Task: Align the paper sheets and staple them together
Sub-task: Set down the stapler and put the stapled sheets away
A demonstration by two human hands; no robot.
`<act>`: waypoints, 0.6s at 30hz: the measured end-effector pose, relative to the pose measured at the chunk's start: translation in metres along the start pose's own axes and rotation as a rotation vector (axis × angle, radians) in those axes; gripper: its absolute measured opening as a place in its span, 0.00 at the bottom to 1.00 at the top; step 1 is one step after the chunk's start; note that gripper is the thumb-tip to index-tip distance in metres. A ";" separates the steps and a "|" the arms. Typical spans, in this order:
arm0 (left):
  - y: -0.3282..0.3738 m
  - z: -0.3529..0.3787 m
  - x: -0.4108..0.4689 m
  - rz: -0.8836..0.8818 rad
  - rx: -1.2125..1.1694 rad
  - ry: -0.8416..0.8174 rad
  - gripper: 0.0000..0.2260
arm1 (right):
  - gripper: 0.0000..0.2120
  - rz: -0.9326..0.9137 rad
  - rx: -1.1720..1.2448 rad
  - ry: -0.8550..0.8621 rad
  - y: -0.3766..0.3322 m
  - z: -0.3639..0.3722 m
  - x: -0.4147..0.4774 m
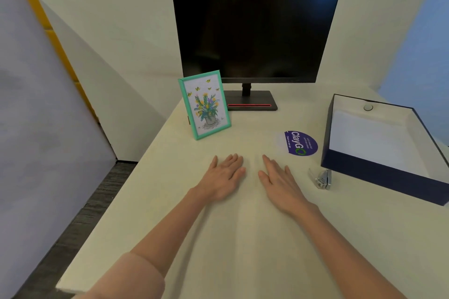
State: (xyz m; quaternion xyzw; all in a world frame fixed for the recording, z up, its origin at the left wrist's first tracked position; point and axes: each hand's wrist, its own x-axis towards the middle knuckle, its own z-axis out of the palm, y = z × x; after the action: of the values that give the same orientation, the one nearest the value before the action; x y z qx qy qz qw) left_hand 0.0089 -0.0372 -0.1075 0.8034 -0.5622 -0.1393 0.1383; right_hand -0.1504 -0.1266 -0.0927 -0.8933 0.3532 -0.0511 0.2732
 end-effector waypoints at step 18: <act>0.003 -0.016 -0.020 -0.237 -0.633 0.458 0.10 | 0.21 -0.346 -0.137 0.044 -0.015 0.030 -0.051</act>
State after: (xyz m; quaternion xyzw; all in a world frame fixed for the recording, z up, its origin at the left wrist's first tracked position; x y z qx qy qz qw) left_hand 0.0057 -0.0184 -0.0897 0.7906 -0.3498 -0.1378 0.4833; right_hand -0.1714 -0.0702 -0.1054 -0.9560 0.2027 -0.0928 0.1910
